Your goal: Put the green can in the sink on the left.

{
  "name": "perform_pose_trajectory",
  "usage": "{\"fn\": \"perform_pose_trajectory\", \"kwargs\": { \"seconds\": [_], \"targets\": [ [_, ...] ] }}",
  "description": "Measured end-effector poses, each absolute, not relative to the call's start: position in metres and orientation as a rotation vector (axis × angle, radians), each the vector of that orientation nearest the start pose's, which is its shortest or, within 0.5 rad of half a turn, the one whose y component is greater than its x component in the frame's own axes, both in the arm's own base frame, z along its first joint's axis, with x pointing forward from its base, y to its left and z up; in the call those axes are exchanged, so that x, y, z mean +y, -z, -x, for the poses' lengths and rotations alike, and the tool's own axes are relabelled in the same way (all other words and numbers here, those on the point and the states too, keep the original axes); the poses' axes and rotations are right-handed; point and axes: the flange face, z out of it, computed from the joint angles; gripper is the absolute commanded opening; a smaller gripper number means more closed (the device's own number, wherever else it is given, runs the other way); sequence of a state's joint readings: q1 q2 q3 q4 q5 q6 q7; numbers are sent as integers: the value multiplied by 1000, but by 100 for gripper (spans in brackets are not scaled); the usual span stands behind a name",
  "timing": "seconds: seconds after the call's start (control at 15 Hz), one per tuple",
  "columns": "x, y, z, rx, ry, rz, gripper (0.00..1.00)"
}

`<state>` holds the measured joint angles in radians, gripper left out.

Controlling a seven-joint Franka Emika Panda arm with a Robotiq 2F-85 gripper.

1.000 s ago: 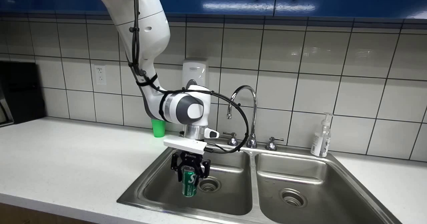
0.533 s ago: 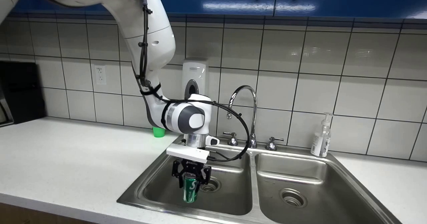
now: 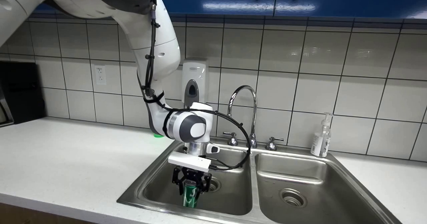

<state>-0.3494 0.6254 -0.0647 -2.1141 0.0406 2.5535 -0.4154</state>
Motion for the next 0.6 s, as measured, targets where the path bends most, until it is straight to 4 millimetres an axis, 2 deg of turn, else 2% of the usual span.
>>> {"fn": "perform_pose_trajectory", "kwargs": {
  "seconds": [0.6],
  "targets": [
    [-225, -89, -492, 46, -292, 3060, 43]
  ]
}}
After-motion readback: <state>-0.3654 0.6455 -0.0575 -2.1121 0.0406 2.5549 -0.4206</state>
